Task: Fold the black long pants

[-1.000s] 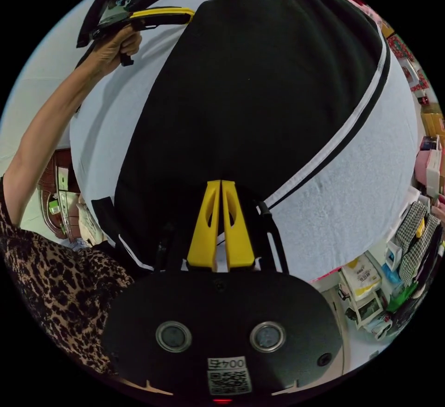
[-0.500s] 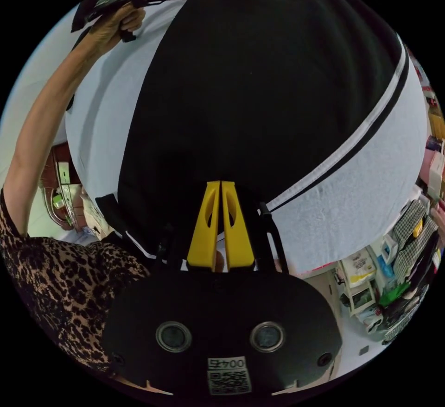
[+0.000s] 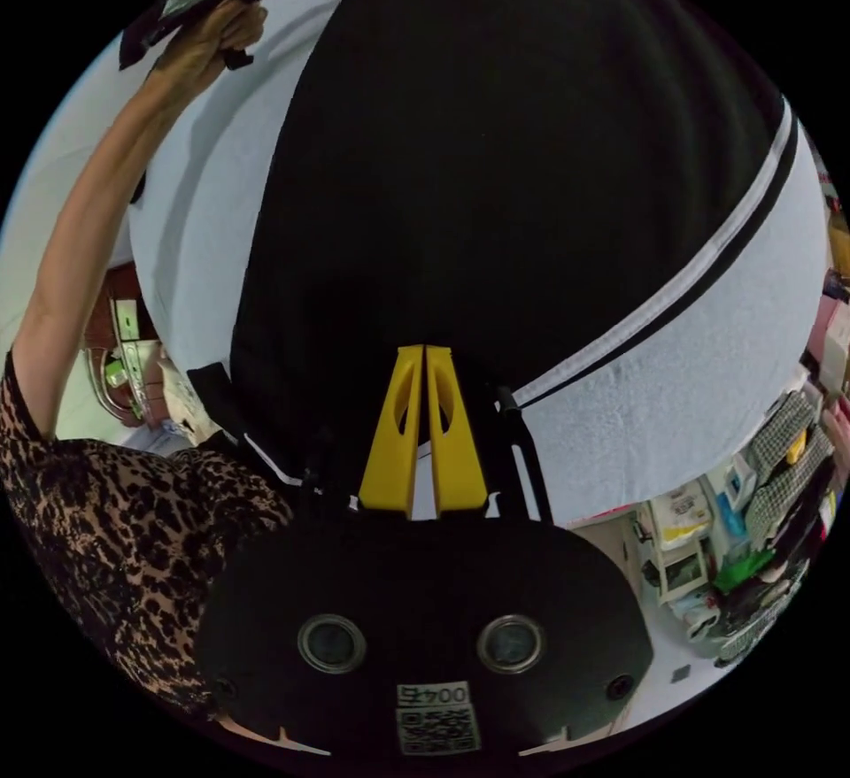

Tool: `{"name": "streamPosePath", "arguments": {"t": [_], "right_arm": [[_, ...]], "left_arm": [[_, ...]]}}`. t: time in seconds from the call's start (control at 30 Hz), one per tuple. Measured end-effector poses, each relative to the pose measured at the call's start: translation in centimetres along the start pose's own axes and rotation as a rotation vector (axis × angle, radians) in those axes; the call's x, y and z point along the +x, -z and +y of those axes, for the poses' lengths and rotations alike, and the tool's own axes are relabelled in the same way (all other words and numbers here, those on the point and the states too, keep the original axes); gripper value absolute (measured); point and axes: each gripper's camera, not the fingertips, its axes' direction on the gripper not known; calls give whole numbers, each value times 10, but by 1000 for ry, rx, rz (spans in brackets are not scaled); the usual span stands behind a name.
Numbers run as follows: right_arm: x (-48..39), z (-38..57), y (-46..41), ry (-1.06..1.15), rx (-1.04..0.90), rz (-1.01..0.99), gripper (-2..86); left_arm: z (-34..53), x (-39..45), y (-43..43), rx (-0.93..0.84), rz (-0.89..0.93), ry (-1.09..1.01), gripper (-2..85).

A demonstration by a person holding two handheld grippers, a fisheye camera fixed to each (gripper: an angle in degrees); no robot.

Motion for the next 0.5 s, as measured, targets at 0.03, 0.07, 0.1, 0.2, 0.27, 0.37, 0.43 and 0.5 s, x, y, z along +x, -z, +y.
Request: {"name": "streamPosePath", "arguments": {"t": [0.03,0.07,0.1,0.2,0.27,0.37,0.43,0.5], "right_arm": [[-5,0,-2,5,-3,23,-7],[-13,0,-6,8,4,65,-7],[-19,4,-10,-2,25,88,-7],[-26,13,-22,-46,78,79,-7],[-29,15,-28,-68,85,67,-7],[-42,14,-41,-74,67,96,-7],[-52,14,-50,-72,59,133,-7],[-75,18,-65,-21,64,252,-7]], "left_arm": [[1,-3,1,1,-4,3,28],[4,-7,1,-7,-20,-4,28],[8,-11,-5,-37,-36,-14,30],[13,-22,-18,-76,-33,-10,37],[11,-28,-18,-51,10,2,46],[7,-36,-23,-62,40,-21,65],[6,-41,-24,-57,37,-24,57],[3,-45,-28,-73,20,-46,37]]}}
